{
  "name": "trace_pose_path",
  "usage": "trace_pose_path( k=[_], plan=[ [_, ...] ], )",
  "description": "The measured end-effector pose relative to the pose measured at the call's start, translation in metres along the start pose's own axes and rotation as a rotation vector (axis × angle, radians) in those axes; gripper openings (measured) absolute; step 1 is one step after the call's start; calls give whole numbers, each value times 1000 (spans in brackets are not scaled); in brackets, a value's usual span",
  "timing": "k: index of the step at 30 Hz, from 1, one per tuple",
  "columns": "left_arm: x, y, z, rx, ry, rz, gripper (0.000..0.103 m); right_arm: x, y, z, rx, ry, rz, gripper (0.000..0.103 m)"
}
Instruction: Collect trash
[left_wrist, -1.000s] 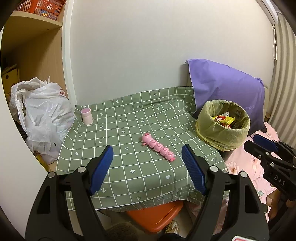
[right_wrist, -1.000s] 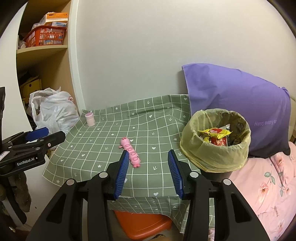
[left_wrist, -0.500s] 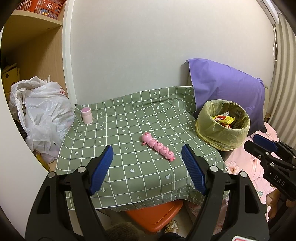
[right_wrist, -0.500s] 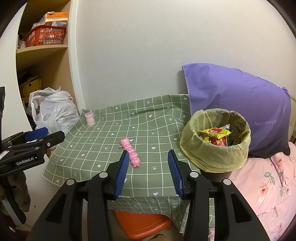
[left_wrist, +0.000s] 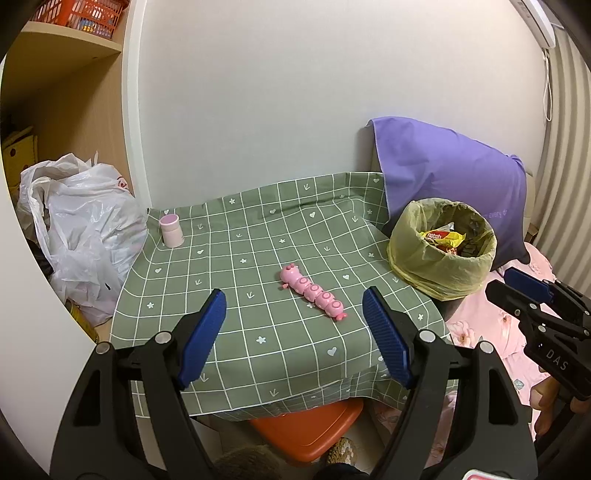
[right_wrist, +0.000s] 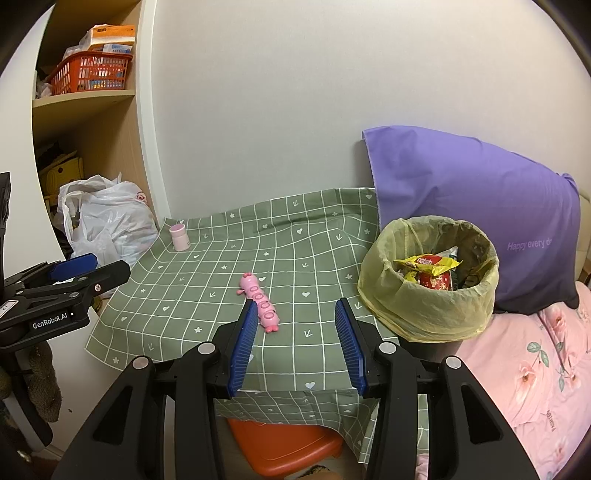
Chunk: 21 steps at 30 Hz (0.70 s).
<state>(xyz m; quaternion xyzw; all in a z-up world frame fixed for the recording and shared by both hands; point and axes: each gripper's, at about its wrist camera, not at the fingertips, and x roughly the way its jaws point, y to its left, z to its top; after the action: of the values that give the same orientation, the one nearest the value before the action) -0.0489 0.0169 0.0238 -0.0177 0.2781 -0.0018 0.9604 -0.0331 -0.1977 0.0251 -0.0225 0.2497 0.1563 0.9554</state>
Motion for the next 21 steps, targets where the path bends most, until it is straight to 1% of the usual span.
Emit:
trace_pose_path(
  k=[21],
  plan=[
    [-2,-2,0,1,1,-3,72,-1,0,-1,2,0,-1,41]
  ],
)
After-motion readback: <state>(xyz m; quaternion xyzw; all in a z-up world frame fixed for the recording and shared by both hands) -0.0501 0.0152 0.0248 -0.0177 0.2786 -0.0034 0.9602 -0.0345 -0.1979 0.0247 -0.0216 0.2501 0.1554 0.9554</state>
